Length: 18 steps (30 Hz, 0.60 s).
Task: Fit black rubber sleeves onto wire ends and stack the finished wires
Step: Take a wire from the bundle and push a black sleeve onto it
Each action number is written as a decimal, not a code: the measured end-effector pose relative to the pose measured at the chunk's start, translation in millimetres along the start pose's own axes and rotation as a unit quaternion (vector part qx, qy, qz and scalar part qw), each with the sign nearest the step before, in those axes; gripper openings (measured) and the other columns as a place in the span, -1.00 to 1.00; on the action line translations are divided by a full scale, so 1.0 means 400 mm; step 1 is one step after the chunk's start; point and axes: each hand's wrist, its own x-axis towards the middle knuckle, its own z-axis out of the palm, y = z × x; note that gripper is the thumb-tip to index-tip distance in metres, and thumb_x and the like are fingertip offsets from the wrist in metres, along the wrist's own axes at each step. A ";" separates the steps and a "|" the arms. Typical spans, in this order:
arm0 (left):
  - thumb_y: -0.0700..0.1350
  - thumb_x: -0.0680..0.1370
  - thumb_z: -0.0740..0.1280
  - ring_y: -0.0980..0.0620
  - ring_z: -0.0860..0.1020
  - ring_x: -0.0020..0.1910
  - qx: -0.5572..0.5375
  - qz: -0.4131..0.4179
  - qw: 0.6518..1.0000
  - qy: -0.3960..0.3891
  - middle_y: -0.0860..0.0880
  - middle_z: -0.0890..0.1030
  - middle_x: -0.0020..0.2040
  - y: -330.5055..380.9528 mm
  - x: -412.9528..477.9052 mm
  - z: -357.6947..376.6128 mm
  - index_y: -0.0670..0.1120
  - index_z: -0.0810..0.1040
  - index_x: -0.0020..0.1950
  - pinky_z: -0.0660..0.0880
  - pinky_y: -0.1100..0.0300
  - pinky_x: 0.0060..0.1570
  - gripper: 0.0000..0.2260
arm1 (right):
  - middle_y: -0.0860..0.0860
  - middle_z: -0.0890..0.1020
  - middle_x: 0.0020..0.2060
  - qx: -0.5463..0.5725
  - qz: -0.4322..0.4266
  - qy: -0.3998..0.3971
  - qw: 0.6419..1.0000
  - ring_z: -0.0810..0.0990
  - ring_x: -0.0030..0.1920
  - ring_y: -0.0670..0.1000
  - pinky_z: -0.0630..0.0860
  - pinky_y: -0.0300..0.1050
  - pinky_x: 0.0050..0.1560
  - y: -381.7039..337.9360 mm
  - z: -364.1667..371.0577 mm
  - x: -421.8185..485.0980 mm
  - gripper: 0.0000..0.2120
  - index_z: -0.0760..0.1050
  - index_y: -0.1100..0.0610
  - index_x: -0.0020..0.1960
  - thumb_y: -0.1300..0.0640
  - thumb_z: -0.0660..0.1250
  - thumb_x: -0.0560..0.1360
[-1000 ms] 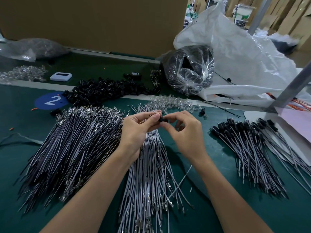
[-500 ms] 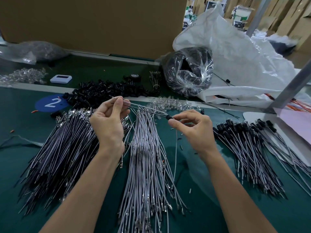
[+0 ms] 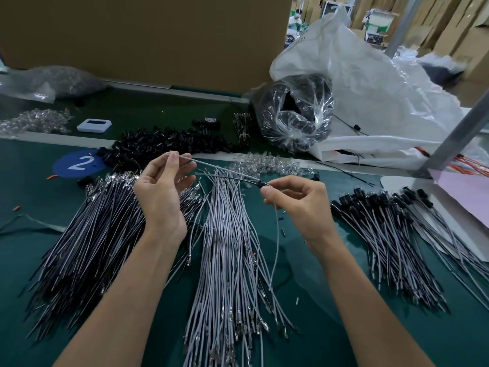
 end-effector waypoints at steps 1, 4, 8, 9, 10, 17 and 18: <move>-0.19 0.62 0.30 0.03 0.69 -0.14 -0.003 0.002 1.000 0.002 0.00 0.71 -0.14 0.001 0.002 0.000 -0.08 0.59 -0.04 0.59 0.22 -0.17 -0.91 | 0.03 0.70 -0.34 0.001 -0.001 0.001 1.000 0.69 -0.28 0.01 0.54 -0.24 -0.20 -0.001 0.000 0.000 -0.94 0.68 0.05 -0.20 0.11 0.55 0.37; -0.16 0.65 0.24 0.00 0.69 -0.10 -0.024 0.005 0.999 0.035 -0.03 0.72 -0.07 0.009 0.017 -0.009 -0.09 0.52 0.02 0.61 0.18 -0.11 -0.92 | 0.04 0.70 -0.35 0.012 -0.004 0.014 1.000 0.69 -0.30 0.01 0.54 -0.23 -0.22 -0.001 -0.003 0.001 -0.94 0.68 0.03 -0.22 0.08 0.54 0.34; -0.14 0.69 0.17 0.01 0.68 -0.12 -0.085 0.020 0.989 0.122 -0.06 0.70 -0.08 0.033 0.052 -0.038 -0.15 0.43 0.12 0.61 0.15 0.00 -0.89 | 0.03 0.69 -0.38 0.030 -0.001 0.052 0.998 0.69 -0.29 0.02 0.55 -0.25 -0.22 -0.003 -0.026 0.008 -0.96 0.68 0.00 -0.25 0.10 0.54 0.33; -0.15 0.69 0.15 0.01 0.67 -0.14 -0.097 0.032 0.985 0.139 -0.07 0.70 -0.10 0.038 0.059 -0.044 -0.16 0.42 0.13 0.60 0.16 -0.02 -0.89 | 0.02 0.69 -0.37 0.039 -0.004 0.060 0.997 0.69 -0.29 0.02 0.54 -0.26 -0.21 -0.004 -0.034 0.010 -0.95 0.68 0.01 -0.25 0.12 0.54 0.33; -0.15 0.70 0.14 0.01 0.67 -0.17 -0.109 0.042 0.981 0.155 -0.08 0.69 -0.12 0.043 0.064 -0.048 -0.17 0.40 0.12 0.60 0.17 -0.04 -0.89 | 0.02 0.69 -0.36 0.054 -0.006 0.068 0.996 0.69 -0.28 0.02 0.54 -0.27 -0.20 -0.006 -0.042 0.012 -0.95 0.69 0.03 -0.24 0.14 0.54 0.35; -0.12 0.68 0.12 -0.04 0.66 -0.15 -0.157 0.022 0.981 0.111 -0.10 0.69 -0.13 0.045 0.051 -0.044 -0.16 0.44 0.07 0.58 0.14 -0.09 -0.85 | 0.11 0.71 -0.15 0.320 0.013 0.097 0.942 0.70 -0.12 0.09 0.63 -0.14 -0.08 -0.027 -0.064 0.018 -0.91 0.67 0.13 -0.13 0.21 0.46 0.37; -0.07 0.67 0.11 -0.08 0.66 -0.13 -0.172 0.014 0.981 0.085 -0.12 0.69 -0.11 0.046 0.044 -0.045 -0.14 0.46 0.05 0.57 0.12 -0.09 -0.81 | 0.11 0.72 -0.10 0.397 0.013 0.087 0.914 0.70 -0.07 0.08 0.64 -0.13 -0.05 -0.031 -0.073 0.017 -0.91 0.67 0.14 -0.10 0.21 0.43 0.40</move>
